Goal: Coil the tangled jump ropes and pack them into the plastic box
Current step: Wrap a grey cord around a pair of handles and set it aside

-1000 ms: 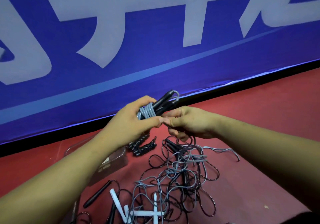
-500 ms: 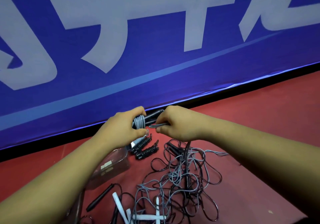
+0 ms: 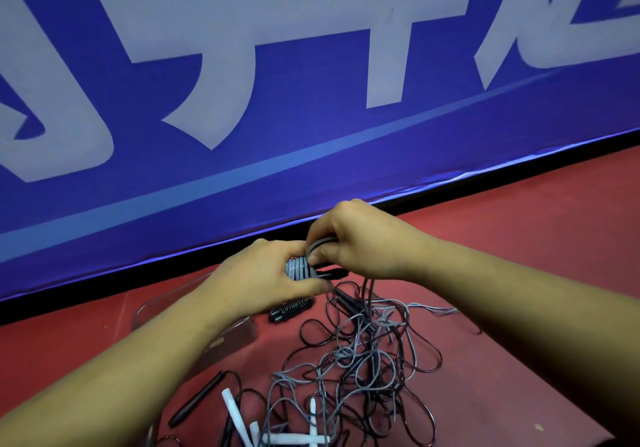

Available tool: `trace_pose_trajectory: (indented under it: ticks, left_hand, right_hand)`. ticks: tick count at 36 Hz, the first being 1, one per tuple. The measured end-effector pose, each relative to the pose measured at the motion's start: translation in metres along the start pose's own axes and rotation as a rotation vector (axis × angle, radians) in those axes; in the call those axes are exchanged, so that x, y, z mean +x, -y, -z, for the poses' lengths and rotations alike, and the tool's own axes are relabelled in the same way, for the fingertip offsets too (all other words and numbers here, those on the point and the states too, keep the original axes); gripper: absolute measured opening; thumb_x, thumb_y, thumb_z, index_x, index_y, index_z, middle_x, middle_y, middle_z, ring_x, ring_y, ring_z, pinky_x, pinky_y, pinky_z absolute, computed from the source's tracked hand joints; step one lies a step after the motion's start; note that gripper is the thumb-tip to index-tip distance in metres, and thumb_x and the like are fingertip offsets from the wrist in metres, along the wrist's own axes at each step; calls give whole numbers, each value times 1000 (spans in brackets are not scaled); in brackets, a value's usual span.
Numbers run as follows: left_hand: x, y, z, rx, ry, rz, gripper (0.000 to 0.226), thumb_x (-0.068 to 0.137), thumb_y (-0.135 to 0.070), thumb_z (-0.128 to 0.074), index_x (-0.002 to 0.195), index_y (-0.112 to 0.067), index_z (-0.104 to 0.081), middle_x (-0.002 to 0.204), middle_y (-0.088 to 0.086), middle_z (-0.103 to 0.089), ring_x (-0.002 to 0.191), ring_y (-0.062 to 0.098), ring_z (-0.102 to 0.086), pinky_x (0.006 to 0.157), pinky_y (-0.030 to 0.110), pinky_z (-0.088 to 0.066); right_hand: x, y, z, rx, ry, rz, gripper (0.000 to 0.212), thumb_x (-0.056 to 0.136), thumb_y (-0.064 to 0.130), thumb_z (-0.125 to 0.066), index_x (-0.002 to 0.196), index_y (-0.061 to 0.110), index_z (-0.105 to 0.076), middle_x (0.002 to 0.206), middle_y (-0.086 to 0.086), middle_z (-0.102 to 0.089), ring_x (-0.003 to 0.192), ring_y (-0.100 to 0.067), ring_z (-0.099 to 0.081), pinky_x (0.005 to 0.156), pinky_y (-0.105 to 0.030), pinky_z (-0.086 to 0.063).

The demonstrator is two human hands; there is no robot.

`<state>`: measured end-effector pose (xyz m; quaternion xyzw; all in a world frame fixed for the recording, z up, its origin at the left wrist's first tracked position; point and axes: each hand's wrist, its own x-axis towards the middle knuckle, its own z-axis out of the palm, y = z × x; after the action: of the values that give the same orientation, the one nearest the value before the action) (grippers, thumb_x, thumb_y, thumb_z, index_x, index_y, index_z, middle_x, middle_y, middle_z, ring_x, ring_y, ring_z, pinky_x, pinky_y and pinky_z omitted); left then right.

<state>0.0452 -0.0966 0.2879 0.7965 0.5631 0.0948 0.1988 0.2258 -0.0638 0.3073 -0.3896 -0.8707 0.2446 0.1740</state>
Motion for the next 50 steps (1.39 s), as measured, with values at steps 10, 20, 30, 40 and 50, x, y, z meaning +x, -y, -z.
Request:
trace_pose_trajectory:
  ticks: [10,20,30,40,50]
  left_hand:
    - [-8,-2,0,-155,220,-138,17,82,-42,-74,92,-33,-64,73,-3,-66,58,11,-55,60,33,-49]
    - [-10,-8,7,-607,197,-119,35,80,-39,-75,96,-12,-62,73,12,-68,54,33,-53,48,39,-48]
    - [-1,-13,3,-966,74,-20,54,92,-19,-65,135,-48,-49,79,19,-65,46,21,-39,49,26,-34]
    - [11,6,5,-986,-131,246,22,90,-23,-70,103,-10,-57,79,18,-68,44,20,-40,46,25,-31]
    - [20,20,-11,258,86,220,33,80,-41,-72,100,-37,-46,98,-3,-64,86,23,-61,75,35,-52]
  right_hand:
    - [-10,-23,9,611,244,-152,10,79,9,-78,81,15,-70,59,6,-56,51,-11,-42,49,-23,-38]
    - [-19,-56,3,1310,342,-299,7,89,14,-54,90,8,-58,57,-1,-50,38,-4,-29,44,-19,-11]
    - [-13,-59,-11,1032,209,-425,35,102,16,-48,80,22,-74,59,-6,-46,41,-8,-25,40,-17,-18]
    - [-16,-45,-15,773,183,-350,23,101,23,-51,98,8,-68,55,-2,-46,43,-11,-35,44,-23,-26]
    - [0,3,-16,-202,254,-58,15,89,16,-60,75,10,-65,54,1,-46,53,-17,-46,52,-28,-36]
